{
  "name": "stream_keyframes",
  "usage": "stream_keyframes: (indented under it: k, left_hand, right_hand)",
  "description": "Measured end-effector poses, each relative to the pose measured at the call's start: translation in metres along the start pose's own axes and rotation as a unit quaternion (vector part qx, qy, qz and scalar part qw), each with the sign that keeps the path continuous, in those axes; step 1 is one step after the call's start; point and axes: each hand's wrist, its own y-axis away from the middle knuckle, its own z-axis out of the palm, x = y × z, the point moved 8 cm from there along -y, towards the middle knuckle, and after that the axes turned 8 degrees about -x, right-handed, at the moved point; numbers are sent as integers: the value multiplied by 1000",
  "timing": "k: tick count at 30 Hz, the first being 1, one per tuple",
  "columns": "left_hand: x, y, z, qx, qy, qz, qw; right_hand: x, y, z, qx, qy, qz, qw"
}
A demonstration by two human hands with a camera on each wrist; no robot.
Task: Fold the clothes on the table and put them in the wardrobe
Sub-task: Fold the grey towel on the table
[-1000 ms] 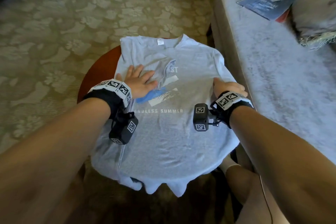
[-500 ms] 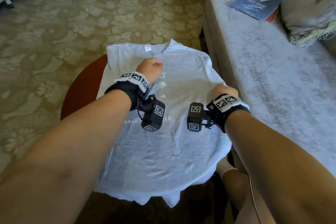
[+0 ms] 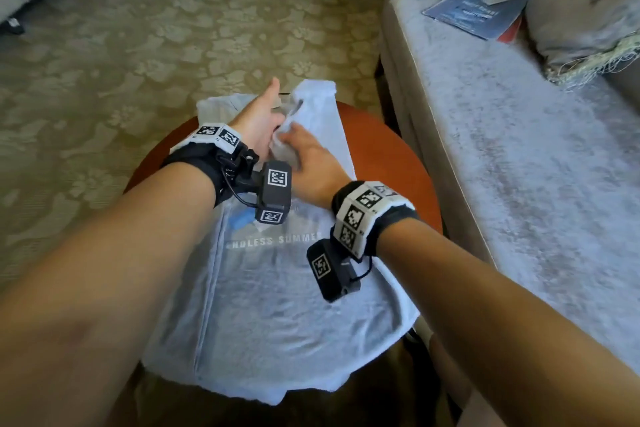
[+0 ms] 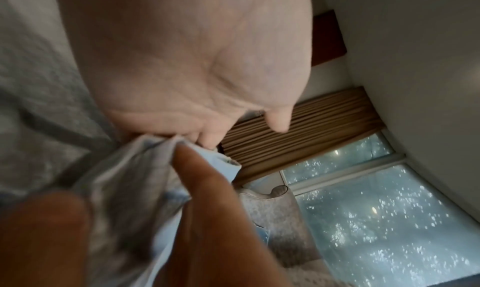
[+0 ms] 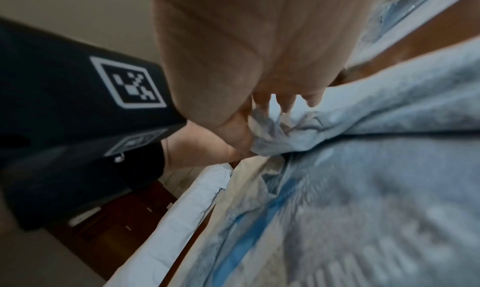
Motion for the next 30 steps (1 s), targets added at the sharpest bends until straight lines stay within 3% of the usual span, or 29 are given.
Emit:
stream_keyframes:
  k: [2,5,11,17,22,26,28,30]
  left_hand:
    - [-1,6,-8,21,-40,-10,999]
    - [5,3,-22,68,-107,32,991]
    - [11,-6,-28,70,-156,0,985]
    - [14,-1,-35,127,-150,-16,980]
    - [11,6,-40,211,-124,11,969]
    - [5,8,-34,154,-28,-9,988]
    - [5,7,-27,111,-66,-24,991]
    - [3,6,-26,127,-169,-42,977]
  right_hand:
    - [5,-3,17,-44,16,11,999]
    - [18,0,19,-61,5,41,997]
    - [45,6,11,-94,-90,52,990]
    - [66,11,-3,-5,-226,85,970]
    - [69,-3,-17,12,-166,113,980]
    - [82,-19,-48,94,-76,158,980]
    - [91,-27,-60,112,-31,188,975]
    - [94,-39,-64,110,-20,198,974]
